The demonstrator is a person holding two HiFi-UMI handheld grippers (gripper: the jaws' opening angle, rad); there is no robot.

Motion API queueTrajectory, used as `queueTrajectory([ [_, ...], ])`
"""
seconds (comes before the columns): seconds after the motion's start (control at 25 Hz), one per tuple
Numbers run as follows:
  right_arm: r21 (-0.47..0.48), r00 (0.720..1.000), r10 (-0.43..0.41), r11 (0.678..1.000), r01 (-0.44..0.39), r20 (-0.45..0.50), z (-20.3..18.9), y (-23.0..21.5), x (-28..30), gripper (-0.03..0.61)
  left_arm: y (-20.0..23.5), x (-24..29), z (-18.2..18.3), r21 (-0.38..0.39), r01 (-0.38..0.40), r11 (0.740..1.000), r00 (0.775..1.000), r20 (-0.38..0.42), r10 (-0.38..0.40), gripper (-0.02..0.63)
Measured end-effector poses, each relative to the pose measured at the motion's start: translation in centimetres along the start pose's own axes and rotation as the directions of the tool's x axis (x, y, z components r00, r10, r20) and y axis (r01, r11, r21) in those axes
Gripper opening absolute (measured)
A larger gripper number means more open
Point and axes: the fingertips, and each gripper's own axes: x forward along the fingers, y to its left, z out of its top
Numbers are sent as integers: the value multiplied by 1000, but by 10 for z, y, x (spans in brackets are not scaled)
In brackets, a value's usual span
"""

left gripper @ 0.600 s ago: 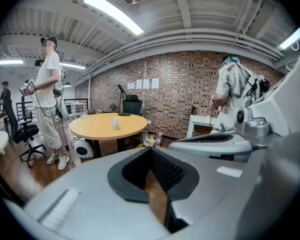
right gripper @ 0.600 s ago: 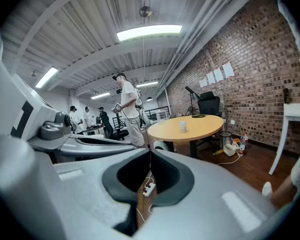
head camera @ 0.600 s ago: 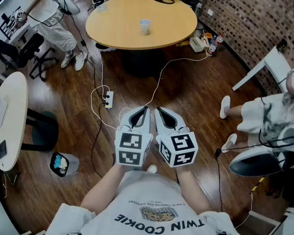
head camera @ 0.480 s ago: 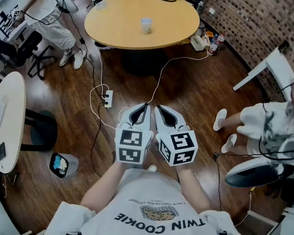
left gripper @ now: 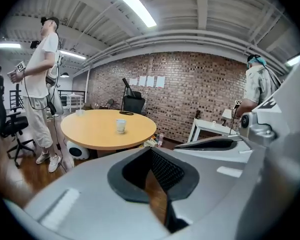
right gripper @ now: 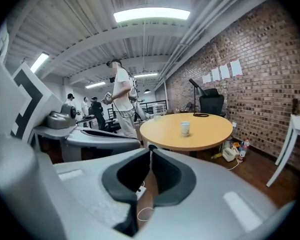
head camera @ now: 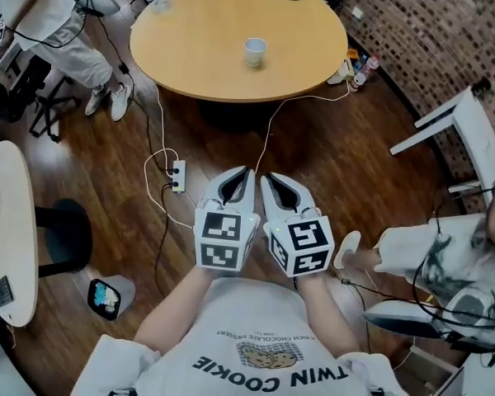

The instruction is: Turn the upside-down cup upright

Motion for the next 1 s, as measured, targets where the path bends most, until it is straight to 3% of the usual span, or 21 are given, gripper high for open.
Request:
queueTrajectory([
  [0.36, -20, 999, -40, 999, 40, -13, 37, -9, 70, 6, 56, 40, 29, 14, 47, 999, 999, 6, -47, 6],
  [0.64, -6, 1000, -23, 1000, 23, -16, 59, -34, 112, 6, 78, 81, 54, 21, 42, 999, 999, -2, -42, 6],
  [1.0, -55, 999, 31, 998, -31, -12, 89, -105, 187, 8, 103, 176, 88, 35, -15, 999, 1000, -2, 15, 6],
])
